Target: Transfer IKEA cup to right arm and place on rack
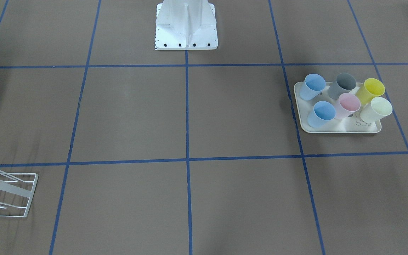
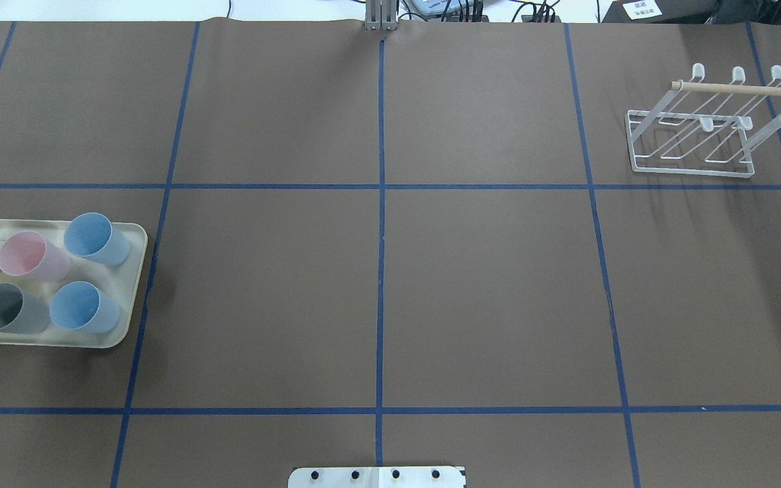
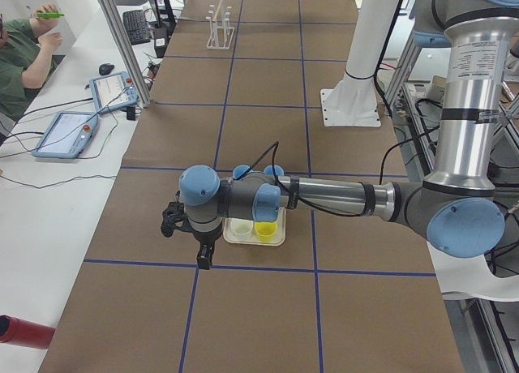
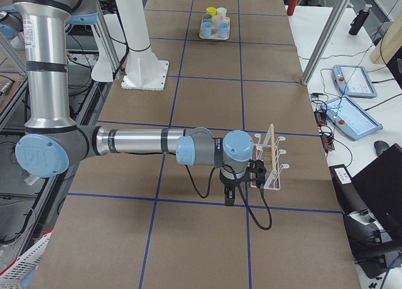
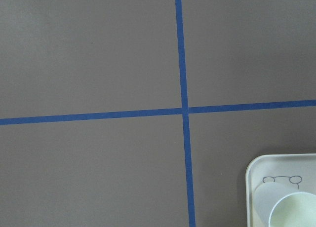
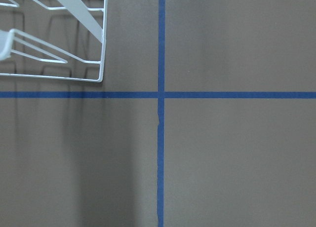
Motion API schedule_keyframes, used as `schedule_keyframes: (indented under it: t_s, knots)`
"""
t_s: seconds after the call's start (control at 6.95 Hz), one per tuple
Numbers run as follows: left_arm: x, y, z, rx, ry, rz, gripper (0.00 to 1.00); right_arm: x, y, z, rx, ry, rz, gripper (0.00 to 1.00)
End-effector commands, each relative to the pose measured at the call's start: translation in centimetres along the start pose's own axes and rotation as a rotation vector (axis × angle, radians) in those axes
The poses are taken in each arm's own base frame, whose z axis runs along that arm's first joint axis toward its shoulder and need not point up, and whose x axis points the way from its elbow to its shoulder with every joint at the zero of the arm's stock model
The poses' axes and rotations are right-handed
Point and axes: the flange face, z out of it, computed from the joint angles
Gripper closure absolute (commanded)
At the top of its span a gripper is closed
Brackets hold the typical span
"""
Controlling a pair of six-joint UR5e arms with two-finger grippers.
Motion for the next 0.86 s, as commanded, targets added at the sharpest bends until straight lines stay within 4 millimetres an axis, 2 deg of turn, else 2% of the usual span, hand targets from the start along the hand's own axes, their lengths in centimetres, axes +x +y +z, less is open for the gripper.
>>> schedule_keyframes:
  t_s: [0.0,0.14,0.29,0.43,0.58,0.72]
  knots:
    - [2.5,-0.2,-1.2,0.028,0.039,-0.016,0.00,-1.2,-1.2,-0.6,0.012,0.001,-0.018,0.00]
    - [3.8,-0.4,-2.1,0.042,0.083,-0.056,0.00,-2.7,-2.6,-1.5,0.030,-0.003,-0.040,0.00]
    - [4.5,0.4,-1.7,0.015,0.174,-0.083,0.00,-3.8,-3.4,-2.3,0.048,-0.003,-0.064,0.00]
    - [5.6,2.4,0.8,-0.042,0.178,-0.109,0.00,-4.3,-3.4,-2.5,0.050,-0.012,-0.066,0.00]
    - [7.3,5.7,2.5,-0.039,0.101,-0.142,0.00,-5.3,-3.5,-2.7,0.053,-0.042,-0.071,0.00]
    - [6.9,11.7,4.3,0.007,0.096,-0.175,0.00,-7.4,-3.8,-2.8,0.057,-0.043,-0.113,0.00]
